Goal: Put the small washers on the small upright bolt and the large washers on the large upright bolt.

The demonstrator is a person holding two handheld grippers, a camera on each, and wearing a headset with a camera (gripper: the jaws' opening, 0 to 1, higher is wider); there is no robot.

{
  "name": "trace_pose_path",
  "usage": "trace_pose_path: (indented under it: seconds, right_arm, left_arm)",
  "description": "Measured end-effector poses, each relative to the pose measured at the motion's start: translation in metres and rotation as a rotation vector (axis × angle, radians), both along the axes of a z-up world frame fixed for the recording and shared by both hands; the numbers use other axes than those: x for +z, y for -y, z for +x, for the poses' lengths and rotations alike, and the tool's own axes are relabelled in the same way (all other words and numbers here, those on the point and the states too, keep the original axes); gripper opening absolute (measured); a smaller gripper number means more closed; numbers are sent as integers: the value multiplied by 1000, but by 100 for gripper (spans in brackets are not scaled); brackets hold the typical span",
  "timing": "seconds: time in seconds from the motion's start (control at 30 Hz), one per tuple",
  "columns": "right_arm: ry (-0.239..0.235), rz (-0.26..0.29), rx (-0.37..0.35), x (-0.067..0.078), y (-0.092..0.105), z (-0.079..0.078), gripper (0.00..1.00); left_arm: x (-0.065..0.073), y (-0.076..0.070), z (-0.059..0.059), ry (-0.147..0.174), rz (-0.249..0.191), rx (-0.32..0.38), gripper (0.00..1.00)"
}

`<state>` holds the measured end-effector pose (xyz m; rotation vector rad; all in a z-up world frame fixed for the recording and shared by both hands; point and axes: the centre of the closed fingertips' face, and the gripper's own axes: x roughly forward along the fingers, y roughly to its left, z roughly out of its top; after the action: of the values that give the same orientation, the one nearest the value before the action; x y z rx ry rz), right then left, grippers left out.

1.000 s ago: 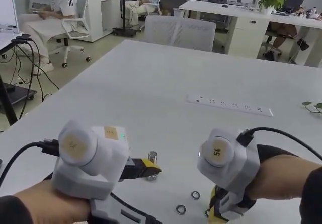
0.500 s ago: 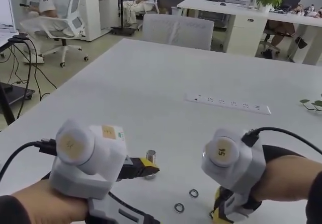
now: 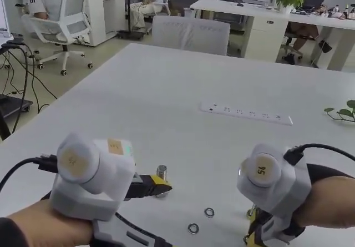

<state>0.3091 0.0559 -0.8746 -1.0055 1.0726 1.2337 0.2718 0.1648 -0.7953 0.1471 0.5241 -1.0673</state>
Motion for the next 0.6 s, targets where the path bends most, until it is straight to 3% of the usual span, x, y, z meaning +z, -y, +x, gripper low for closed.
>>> trace_pose_path:
  seconds: [0.6]
  right_arm:
    - [16,-4,-88,7,37,10,14]
  left_arm:
    - [-1,2,-2,-6,5,-10,82]
